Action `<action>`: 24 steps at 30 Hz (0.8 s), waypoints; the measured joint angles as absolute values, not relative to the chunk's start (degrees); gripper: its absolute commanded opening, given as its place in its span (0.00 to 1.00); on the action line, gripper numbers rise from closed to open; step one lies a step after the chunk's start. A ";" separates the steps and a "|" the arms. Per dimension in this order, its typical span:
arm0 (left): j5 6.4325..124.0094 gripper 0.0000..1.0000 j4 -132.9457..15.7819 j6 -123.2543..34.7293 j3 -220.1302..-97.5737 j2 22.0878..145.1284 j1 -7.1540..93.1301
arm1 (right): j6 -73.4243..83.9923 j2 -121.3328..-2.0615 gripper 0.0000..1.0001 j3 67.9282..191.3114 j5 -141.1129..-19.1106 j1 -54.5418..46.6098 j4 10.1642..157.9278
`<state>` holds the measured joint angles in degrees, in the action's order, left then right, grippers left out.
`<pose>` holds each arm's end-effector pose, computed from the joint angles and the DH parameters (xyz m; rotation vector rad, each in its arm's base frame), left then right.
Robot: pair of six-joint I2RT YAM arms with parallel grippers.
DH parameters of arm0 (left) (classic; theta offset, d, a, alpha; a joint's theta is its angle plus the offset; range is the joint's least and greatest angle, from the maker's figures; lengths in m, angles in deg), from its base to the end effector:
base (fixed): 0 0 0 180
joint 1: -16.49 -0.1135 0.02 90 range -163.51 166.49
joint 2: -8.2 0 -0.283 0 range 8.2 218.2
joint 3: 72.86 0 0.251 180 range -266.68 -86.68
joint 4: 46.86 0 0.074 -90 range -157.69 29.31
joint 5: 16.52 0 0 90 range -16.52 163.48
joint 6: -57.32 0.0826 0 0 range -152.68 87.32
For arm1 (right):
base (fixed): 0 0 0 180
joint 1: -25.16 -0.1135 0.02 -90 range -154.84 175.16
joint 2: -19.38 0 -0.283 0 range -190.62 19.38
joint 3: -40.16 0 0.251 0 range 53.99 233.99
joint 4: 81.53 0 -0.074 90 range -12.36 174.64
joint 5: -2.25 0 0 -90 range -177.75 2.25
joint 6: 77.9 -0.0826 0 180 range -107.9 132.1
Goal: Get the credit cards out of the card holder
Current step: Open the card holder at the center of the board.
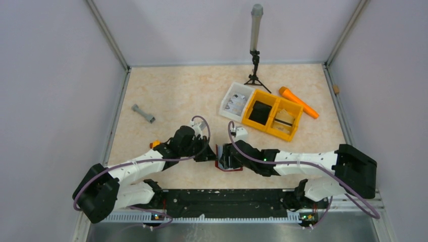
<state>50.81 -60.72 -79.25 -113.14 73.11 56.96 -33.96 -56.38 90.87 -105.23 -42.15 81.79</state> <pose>0.1663 -0.1837 0.1717 0.1078 2.4951 -1.1872 0.1355 0.2596 0.1798 -0.2742 2.3397 0.6815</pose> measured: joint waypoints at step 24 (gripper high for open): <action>51.00 0.09 -61.13 -78.79 -113.14 73.81 56.76 | -33.57 -62.61 0.64 92.44 -110.98 -42.15 72.30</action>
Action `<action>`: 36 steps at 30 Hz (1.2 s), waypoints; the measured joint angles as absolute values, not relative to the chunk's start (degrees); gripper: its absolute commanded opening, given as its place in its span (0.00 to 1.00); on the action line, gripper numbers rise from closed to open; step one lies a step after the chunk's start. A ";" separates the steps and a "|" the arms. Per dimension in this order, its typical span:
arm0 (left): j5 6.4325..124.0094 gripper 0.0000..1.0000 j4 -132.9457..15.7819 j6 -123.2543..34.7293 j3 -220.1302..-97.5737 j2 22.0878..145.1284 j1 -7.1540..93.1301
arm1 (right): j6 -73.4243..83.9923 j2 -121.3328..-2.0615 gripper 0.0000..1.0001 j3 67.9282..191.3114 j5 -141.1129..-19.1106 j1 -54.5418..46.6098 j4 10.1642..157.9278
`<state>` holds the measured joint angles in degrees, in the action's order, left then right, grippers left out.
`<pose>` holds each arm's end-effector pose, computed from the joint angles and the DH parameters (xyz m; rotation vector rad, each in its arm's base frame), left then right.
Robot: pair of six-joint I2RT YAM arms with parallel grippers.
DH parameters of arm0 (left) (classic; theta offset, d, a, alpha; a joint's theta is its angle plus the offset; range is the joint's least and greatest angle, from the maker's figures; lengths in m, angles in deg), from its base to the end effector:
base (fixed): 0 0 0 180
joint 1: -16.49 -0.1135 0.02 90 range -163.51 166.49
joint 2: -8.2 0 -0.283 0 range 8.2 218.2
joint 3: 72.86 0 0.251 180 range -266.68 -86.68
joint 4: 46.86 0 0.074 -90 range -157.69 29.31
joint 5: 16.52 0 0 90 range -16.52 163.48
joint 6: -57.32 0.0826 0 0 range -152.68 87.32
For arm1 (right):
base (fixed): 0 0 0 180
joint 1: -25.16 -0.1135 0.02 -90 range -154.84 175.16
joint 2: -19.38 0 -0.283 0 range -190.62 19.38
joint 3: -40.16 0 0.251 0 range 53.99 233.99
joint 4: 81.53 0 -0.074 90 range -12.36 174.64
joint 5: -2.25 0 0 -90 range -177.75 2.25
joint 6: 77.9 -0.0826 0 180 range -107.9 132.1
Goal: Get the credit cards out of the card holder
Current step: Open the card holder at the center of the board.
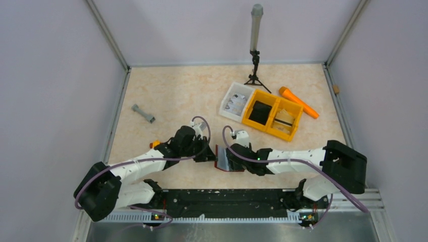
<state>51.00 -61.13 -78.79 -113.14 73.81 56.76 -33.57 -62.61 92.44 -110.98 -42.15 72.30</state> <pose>0.1672 -0.1830 0.1680 0.1062 2.5113 -1.1686 0.1391 0.2482 0.1452 -0.3097 2.4477 0.3506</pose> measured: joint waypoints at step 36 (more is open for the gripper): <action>52.10 0.10 -65.42 -76.87 -114.01 75.58 56.76 | -32.39 -47.66 0.67 92.44 -111.96 -42.06 73.61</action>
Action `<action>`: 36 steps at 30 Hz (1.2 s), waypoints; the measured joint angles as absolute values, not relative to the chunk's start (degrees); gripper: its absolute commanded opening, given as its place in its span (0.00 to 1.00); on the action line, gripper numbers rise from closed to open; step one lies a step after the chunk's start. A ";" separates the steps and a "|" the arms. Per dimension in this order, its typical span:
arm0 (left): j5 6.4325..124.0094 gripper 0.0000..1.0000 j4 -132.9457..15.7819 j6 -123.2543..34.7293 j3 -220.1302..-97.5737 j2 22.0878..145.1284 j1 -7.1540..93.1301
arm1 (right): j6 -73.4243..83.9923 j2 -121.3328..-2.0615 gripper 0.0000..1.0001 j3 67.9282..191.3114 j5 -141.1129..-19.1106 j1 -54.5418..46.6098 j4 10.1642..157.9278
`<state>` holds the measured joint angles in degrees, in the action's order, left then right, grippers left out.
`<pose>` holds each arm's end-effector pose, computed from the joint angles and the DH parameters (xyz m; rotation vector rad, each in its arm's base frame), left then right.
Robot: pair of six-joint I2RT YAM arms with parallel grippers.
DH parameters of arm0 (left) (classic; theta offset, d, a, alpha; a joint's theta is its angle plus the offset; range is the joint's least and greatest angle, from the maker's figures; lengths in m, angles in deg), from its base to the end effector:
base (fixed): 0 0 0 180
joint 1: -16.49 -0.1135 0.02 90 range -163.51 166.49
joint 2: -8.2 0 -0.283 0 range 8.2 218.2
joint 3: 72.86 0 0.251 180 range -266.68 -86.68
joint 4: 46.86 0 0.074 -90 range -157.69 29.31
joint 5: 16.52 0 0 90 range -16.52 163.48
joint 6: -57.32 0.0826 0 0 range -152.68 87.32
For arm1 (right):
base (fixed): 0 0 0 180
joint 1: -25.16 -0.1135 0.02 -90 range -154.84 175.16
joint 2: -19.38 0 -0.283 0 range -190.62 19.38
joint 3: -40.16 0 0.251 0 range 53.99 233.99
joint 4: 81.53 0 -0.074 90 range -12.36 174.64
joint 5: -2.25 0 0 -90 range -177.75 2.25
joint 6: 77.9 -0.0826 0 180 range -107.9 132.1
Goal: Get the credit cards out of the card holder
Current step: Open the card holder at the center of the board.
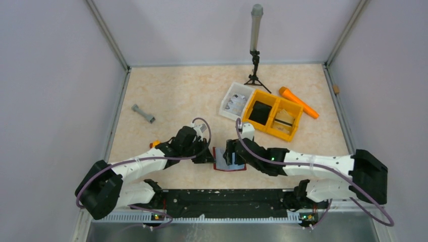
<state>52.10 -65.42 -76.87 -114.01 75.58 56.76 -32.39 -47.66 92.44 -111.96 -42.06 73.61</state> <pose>0.1663 -0.1803 0.1575 0.1147 2.5906 -1.0848 0.1347 0.2334 0.2149 -0.2207 2.2487 0.6045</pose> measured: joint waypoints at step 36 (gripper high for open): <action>52.29 0.10 -63.28 -76.95 -114.01 75.60 56.76 | -31.10 -67.75 0.52 96.71 -109.07 -42.06 75.63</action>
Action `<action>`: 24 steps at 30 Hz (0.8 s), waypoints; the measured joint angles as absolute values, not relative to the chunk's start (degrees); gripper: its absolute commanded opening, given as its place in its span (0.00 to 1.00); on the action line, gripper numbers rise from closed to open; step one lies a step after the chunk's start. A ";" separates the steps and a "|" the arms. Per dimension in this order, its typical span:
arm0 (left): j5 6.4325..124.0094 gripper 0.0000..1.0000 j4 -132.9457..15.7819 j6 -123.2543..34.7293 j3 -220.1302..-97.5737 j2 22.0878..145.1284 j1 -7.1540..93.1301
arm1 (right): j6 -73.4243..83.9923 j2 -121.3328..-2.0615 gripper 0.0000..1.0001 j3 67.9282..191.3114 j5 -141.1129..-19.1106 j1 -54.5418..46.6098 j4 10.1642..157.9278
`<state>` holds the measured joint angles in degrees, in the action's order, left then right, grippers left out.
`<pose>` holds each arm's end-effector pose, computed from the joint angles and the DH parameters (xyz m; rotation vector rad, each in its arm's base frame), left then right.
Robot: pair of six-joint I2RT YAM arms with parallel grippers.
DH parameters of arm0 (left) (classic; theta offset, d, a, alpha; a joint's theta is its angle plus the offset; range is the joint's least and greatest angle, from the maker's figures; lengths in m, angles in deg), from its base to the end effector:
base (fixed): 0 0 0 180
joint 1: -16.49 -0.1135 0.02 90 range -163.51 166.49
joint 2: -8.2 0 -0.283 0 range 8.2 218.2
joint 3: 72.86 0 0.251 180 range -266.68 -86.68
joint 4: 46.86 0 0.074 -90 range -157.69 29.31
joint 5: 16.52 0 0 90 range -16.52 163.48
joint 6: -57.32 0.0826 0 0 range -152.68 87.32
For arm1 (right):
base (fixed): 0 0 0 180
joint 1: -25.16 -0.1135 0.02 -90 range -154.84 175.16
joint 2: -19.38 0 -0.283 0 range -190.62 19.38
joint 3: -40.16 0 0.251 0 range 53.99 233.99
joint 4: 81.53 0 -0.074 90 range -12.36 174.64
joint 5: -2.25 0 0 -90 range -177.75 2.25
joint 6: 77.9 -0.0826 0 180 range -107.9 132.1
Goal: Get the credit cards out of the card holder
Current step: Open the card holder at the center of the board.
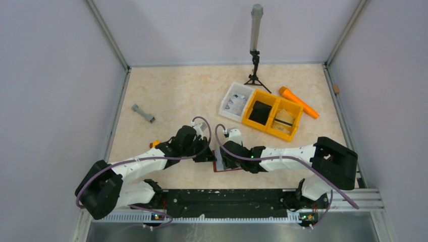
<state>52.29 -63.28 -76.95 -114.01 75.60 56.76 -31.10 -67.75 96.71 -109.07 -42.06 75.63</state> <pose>0.1695 -0.1827 0.1614 0.1197 2.5516 -1.1028 0.1484 0.2759 0.1472 -0.3610 2.4303 0.4023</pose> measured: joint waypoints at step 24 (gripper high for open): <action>55.11 0.24 -65.57 -75.99 -114.01 80.10 56.76 | -30.93 -69.04 0.15 96.92 -109.07 -42.04 75.82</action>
